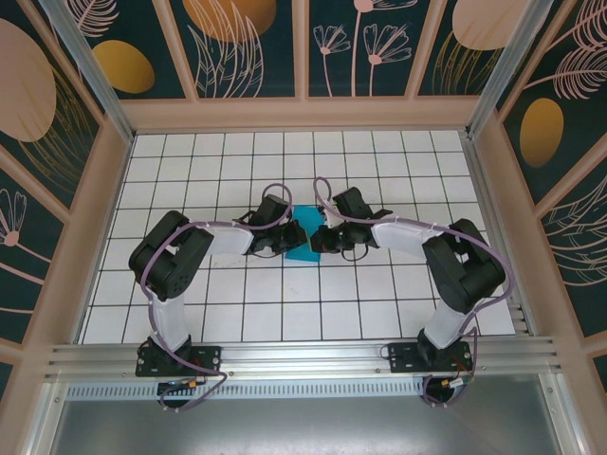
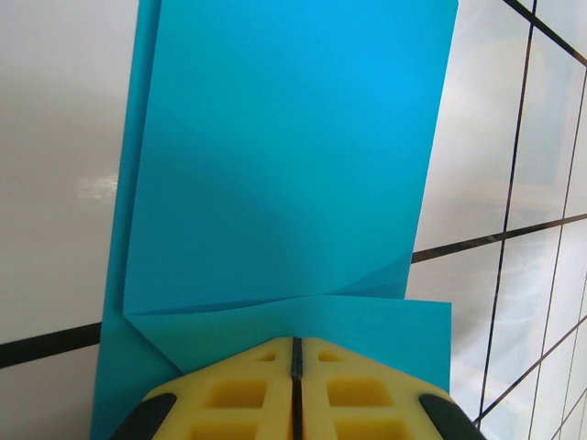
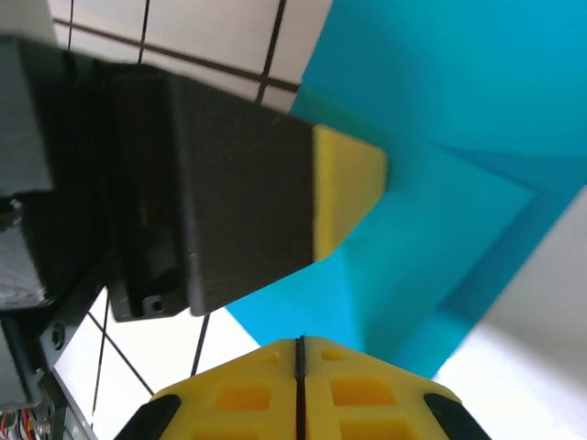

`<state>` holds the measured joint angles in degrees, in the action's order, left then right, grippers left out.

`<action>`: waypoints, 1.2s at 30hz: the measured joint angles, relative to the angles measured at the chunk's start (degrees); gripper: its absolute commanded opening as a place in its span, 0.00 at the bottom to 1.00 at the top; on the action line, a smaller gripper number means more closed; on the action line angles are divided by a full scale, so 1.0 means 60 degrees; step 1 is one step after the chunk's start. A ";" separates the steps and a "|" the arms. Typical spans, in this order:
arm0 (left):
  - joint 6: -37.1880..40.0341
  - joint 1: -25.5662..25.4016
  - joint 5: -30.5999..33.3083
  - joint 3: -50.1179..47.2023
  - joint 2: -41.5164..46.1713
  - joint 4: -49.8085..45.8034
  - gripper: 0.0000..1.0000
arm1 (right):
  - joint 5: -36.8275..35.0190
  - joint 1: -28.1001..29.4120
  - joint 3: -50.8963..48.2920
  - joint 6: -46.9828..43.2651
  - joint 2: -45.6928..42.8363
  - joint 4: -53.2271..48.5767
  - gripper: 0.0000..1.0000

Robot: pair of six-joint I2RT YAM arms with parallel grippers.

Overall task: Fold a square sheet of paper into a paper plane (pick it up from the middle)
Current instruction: Fold the triangle a second time at the center of the table.

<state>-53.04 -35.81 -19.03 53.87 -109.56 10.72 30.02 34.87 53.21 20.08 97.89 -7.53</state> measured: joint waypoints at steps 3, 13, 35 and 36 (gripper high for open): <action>0.0000 0.0000 0.0000 0.0000 0.0000 0.0000 0.10 | -0.0004 0.0109 0.0073 0.0033 0.0226 -0.0004 0.09; -0.0040 0.0000 0.0007 -0.0007 0.0000 0.0007 0.10 | -0.0117 0.0127 0.0189 -0.0036 0.0827 -0.0299 0.09; -0.0222 -0.0036 0.0149 -0.0015 0.0000 0.0007 0.10 | -0.0251 0.0124 0.0066 -0.0339 0.0973 -0.0463 0.09; -0.0240 -0.0036 0.0153 -0.0015 0.0000 0.0007 0.10 | -0.0251 0.0127 -0.0015 -0.0342 0.0918 -0.0397 0.09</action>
<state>-54.48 -36.03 -18.11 53.78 -109.56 10.76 28.51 35.64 53.12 18.02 103.39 -9.91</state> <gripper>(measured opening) 0.101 0.090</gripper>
